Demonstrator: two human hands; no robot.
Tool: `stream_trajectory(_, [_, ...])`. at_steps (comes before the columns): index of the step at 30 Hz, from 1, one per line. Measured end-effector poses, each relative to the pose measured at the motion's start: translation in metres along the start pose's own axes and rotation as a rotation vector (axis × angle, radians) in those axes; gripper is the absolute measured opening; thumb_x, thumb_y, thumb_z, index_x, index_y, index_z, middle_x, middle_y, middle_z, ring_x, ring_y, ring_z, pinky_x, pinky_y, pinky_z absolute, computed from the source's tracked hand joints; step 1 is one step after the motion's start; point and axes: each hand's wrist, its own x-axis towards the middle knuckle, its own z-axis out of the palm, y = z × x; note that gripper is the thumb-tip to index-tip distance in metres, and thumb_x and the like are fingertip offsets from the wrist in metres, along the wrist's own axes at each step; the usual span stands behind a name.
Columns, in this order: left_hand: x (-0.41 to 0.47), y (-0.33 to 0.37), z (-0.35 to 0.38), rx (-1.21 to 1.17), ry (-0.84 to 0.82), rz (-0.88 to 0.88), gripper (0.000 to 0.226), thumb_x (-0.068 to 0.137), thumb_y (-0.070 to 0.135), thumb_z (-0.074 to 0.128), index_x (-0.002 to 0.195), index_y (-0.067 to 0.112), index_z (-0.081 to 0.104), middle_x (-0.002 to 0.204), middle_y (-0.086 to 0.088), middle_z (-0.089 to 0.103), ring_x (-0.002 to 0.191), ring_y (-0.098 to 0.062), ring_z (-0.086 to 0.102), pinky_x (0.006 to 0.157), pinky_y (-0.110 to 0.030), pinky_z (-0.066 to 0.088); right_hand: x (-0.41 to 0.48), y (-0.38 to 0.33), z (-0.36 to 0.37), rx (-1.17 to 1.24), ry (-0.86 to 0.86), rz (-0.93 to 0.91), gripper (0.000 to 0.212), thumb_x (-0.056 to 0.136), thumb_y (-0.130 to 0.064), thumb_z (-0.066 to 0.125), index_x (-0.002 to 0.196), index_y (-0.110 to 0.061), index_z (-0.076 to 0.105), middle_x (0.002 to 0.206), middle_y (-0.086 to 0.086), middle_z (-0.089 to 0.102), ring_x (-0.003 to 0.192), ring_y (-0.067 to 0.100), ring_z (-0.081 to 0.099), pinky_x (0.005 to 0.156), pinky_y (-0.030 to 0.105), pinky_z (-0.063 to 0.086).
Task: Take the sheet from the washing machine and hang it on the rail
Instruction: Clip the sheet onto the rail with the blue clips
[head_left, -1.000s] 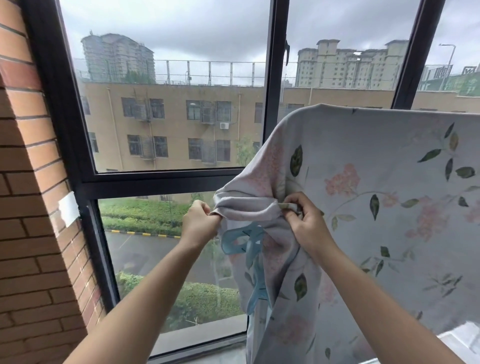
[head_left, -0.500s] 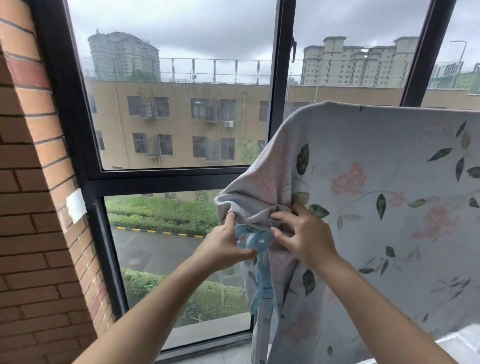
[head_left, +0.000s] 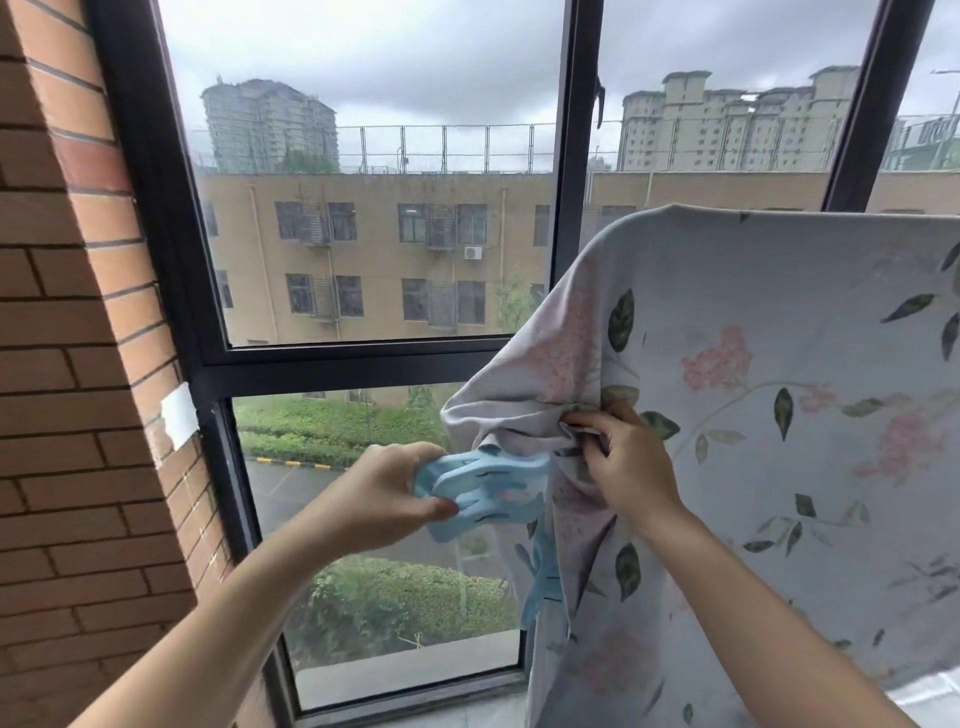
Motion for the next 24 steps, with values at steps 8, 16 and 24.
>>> stream_trajectory(8, [-0.036,-0.015,-0.017,-0.574,-0.037,-0.013,0.083,0.051,0.051,0.084,0.117,0.008,0.057,0.103,-0.010,0.071,0.092,-0.022,0.069,0.072,-0.025,0.055,-0.006,-0.014,0.011,0.213,-0.042,0.080,0.028,0.088,-0.010,0.054,0.108,-0.023,0.070,0.104,0.004,0.067,0.091,0.020,0.063,0.080,0.030,0.051])
stream_trajectory(16, [-0.014,-0.004,0.044,-1.047,0.175,-0.039,0.094,0.043,0.050,0.089,0.120,0.006,0.054,0.105,-0.011,0.070,0.094,-0.022,0.067,0.075,-0.030,0.056,-0.041,-0.044,0.011,0.832,-0.339,0.185,0.054,0.071,-0.065,0.053,0.105,-0.025,0.066,0.113,-0.001,0.067,0.106,0.006,0.062,0.091,0.023,0.049])
stream_trajectory(24, [0.000,0.004,0.078,-1.005,-0.090,0.032,0.094,0.050,0.051,0.086,0.126,0.014,0.045,0.121,-0.014,0.061,0.113,-0.030,0.058,0.101,-0.046,0.044,-0.061,-0.045,0.010,1.161,-0.250,0.384,0.045,0.067,-0.051,0.073,0.090,-0.012,0.067,0.094,0.015,0.072,0.085,0.025,0.069,0.076,0.031,0.056])
